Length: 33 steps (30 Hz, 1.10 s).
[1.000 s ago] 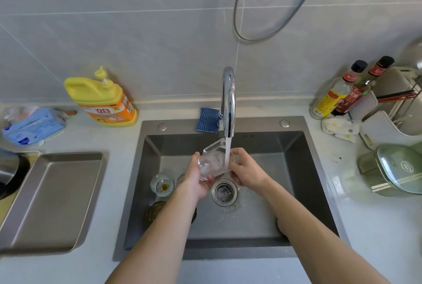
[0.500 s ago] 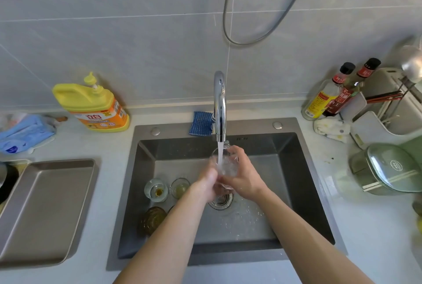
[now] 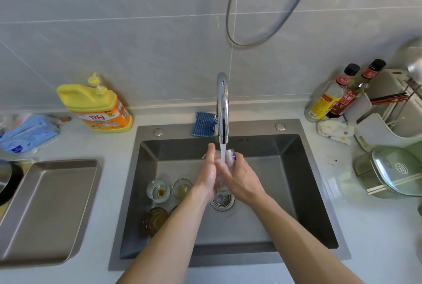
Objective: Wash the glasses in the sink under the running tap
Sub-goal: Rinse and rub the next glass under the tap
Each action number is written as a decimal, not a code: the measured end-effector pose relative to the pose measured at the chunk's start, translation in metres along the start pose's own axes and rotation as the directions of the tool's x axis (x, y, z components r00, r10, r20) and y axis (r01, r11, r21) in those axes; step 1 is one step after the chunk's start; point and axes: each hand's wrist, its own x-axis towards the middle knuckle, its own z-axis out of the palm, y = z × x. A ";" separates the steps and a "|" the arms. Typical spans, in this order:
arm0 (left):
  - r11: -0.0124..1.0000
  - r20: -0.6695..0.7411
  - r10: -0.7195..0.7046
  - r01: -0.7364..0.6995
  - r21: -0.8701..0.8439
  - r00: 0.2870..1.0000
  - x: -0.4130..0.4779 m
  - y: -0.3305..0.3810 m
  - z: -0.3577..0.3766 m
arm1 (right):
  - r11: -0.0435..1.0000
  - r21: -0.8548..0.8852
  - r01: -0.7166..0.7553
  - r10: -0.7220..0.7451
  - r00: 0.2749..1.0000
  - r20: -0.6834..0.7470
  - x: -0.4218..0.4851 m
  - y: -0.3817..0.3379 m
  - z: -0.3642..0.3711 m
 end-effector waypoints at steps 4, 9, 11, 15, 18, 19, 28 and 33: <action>0.996 -0.012 0.064 -0.065 -0.062 0.998 0.003 -0.008 -0.005 | 0.999 0.034 0.023 -0.021 0.997 -0.072 0.002 0.002 0.012; 0.998 -0.003 -0.045 0.045 -0.043 0.999 0.002 -0.011 -0.013 | 0.962 0.270 -0.031 0.048 0.997 -0.057 0.007 0.003 0.013; 0.998 -0.035 -0.064 0.064 -0.011 0.997 0.000 -0.011 -0.010 | 0.942 0.310 -0.131 0.142 0.990 -0.013 0.010 -0.001 0.010; 1.000 -0.134 -0.006 0.007 0.005 0.991 0.000 -0.011 0.001 | 0.973 0.125 -0.191 0.204 0.974 -0.099 0.016 -0.008 0.009; 0.989 -0.197 0.058 -0.029 0.148 0.979 0.003 -0.007 0.008 | 0.994 0.060 -0.086 0.101 0.945 -0.310 0.013 -0.021 0.013; 0.985 -0.209 0.058 -0.023 0.168 0.976 0.008 -0.008 0.007 | 0.996 0.058 -0.066 0.083 0.932 -0.352 0.014 -0.025 0.013; 0.981 -0.196 0.157 -0.130 0.145 0.968 0.015 -0.018 0.000 | 0.884 0.435 -0.174 0.231 0.970 -0.081 0.019 -0.039 -0.001; 1.000 -0.091 -0.022 0.023 0.007 0.996 0.003 -0.011 0.000 | 0.773 0.635 0.012 0.066 0.993 -0.099 0.008 -0.033 0.021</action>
